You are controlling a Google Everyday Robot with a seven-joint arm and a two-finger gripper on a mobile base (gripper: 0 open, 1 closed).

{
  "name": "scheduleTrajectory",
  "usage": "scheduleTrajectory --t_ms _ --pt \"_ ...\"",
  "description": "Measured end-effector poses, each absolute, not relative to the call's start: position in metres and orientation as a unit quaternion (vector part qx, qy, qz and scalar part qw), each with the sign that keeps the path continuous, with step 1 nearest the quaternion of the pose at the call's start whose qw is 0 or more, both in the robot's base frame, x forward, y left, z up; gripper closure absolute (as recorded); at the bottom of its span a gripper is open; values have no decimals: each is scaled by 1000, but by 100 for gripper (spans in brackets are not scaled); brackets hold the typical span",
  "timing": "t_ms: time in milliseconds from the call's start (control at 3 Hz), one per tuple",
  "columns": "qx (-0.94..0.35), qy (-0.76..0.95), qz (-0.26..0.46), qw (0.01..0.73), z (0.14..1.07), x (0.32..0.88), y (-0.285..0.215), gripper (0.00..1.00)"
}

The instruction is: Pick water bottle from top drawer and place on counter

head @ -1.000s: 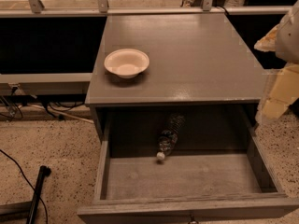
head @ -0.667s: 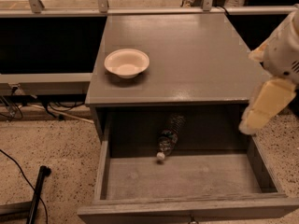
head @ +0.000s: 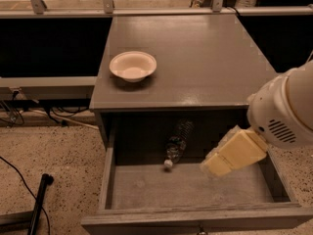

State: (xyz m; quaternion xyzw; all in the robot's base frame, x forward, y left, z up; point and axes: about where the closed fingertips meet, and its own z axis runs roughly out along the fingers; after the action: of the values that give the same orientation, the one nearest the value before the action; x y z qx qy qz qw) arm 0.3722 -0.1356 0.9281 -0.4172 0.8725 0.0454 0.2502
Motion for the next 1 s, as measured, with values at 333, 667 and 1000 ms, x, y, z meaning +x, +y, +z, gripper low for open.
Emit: scheduleTrajectory --t_ms 333,667,1000 --pt "-415 873 46 250 927 372 -136 0" --pt "-367 894 65 251 902 378 -145 0" --pt "-288 916 111 255 843 373 -158 0"
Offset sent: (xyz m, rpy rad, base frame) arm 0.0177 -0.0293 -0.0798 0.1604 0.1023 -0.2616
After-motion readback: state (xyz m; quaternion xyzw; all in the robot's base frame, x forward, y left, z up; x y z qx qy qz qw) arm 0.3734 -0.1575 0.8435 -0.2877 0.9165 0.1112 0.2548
